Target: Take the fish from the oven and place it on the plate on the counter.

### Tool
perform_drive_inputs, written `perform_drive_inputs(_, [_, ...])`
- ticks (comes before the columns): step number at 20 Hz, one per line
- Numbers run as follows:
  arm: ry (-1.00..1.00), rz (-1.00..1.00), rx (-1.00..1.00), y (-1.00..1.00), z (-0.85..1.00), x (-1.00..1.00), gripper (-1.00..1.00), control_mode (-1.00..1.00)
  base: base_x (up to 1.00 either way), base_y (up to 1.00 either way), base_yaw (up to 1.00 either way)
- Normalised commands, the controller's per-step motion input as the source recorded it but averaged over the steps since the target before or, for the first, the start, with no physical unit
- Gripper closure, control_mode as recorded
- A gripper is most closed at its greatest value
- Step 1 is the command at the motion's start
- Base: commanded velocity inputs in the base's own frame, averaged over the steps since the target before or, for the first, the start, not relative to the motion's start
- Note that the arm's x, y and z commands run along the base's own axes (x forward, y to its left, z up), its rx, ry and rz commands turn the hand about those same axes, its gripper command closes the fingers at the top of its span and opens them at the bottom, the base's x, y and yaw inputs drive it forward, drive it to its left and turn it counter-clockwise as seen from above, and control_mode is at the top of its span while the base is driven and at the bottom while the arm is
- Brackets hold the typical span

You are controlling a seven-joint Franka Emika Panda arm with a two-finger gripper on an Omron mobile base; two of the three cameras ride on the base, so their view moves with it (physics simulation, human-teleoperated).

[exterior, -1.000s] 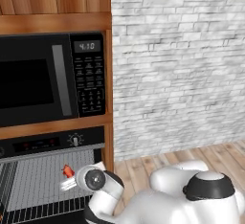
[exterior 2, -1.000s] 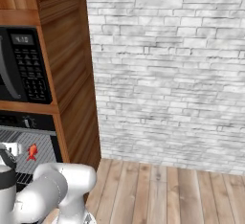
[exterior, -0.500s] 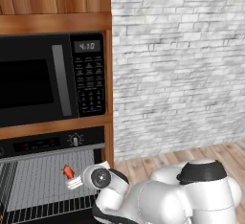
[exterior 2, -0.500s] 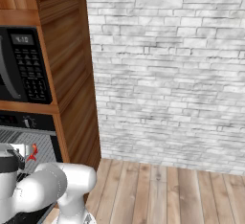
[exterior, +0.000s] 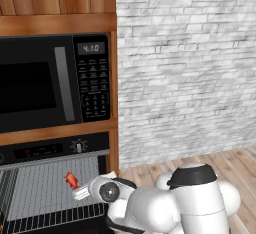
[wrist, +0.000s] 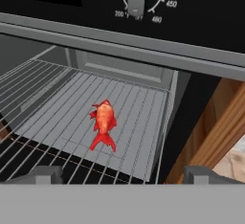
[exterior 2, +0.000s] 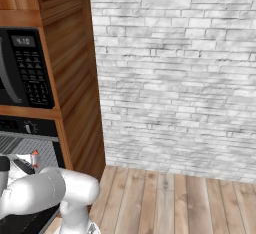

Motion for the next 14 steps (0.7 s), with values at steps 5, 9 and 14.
perform_drive_inputs(5, [-0.02, 0.0, 0.0, 0.0, -0.1, 0.15, -1.0, -1.0, 0.0, 0.0, 0.0])
perform_drive_inputs(9, [0.03, 0.0, 0.0, 0.0, 0.0, 0.32, -1.0, -1.0, 0.0, 0.0, 0.0])
perform_drive_inputs(14, [0.03, 0.0, 0.0, 0.0, 0.0, 0.28, -1.0, -1.0, 0.0, 0.0, 0.0])
